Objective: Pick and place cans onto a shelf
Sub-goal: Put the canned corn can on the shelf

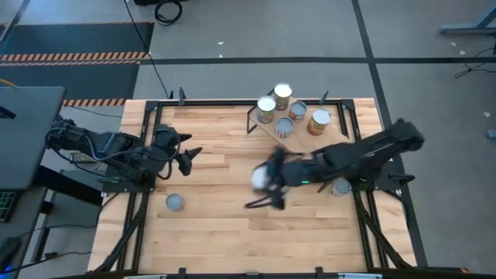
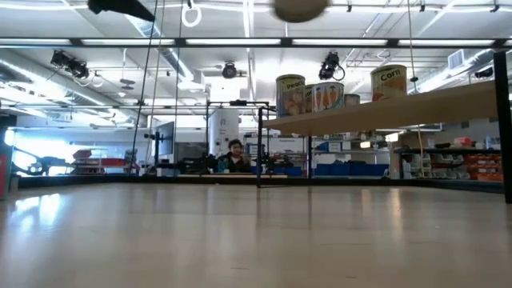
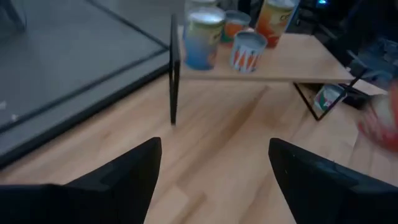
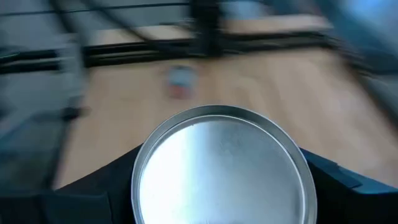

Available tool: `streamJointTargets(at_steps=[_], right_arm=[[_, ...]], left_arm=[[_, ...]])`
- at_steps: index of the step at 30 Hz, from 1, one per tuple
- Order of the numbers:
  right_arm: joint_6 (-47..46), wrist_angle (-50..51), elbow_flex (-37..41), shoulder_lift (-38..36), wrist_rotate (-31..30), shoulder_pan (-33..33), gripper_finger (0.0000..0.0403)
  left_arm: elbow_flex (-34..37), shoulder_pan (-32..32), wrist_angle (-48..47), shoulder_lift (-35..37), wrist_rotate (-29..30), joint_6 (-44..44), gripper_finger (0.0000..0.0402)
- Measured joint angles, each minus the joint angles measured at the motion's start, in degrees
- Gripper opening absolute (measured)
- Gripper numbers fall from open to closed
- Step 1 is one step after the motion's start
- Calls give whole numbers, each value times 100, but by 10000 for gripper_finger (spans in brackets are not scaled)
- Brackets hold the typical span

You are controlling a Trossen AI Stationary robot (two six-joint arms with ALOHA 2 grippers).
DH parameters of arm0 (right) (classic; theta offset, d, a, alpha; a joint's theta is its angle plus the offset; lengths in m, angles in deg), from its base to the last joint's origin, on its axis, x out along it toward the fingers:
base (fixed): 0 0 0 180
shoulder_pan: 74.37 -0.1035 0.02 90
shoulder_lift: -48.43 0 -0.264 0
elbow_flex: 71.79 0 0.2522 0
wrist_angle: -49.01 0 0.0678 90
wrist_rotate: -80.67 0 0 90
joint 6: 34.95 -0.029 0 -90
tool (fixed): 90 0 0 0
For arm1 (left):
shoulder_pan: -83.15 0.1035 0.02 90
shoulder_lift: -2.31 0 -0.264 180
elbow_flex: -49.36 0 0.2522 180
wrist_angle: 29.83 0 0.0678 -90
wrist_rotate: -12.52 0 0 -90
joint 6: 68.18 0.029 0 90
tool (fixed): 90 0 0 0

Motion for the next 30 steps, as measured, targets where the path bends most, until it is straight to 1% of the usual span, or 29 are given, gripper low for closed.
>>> streamJointTargets(at_steps=[2, 3, 5, 9, 11, 13, 15, 18, 20, 23, 26, 28, 30], right_arm=[[-701, 826, 0, -378, -956, -140, 310], [-1103, 1302, 0, -511, -1314, -176, 310], [-1912, 2269, 4, -693, -1841, -204, 310], [-3550, 3886, 9, -806, -2607, -84, 310], [-4220, 4389, 9, -802, -2889, 19, 310], [-4660, 4753, 9, -763, -3077, 148, 310], [-4969, 4961, 63, -721, -3103, 254, 310], [-5483, 4976, 390, -749, -3047, 381, 310], [-5944, 4998, 659, -805, -3022, 420, 310], [-6563, 4984, 1049, -926, -3251, 456, 310], [-6878, 4811, 1387, -1065, -3329, 504, 310], [-6923, 4581, 1554, -1145, -3364, 514, 323], [-6881, 4395, 1706, -1183, -3363, 546, 349]], left_arm=[[0, 69, 268, -91, 21, 346, 304], [2, 105, 395, -144, 27, 509, 304], [0, 204, 763, -273, 49, 864, 304], [2, 374, 1396, -495, -32, 1626, 304], [2, 462, 1664, -556, -172, 1932, 304], [2, 527, 1806, -592, -222, 2135, 304], [2, 560, 1913, -595, -229, 2277, 304], [0, 585, 1923, -579, -279, 2452, 304], [0, 575, 1876, -560, -488, 2561, 304], [-2, 490, 1731, -499, -840, 2586, 304], [-9, 444, 1759, -495, -960, 2595, 304], [-9, 442, 1756, -499, -959, 2646, 304], [-9, 442, 1759, -494, -947, 2698, 304]])
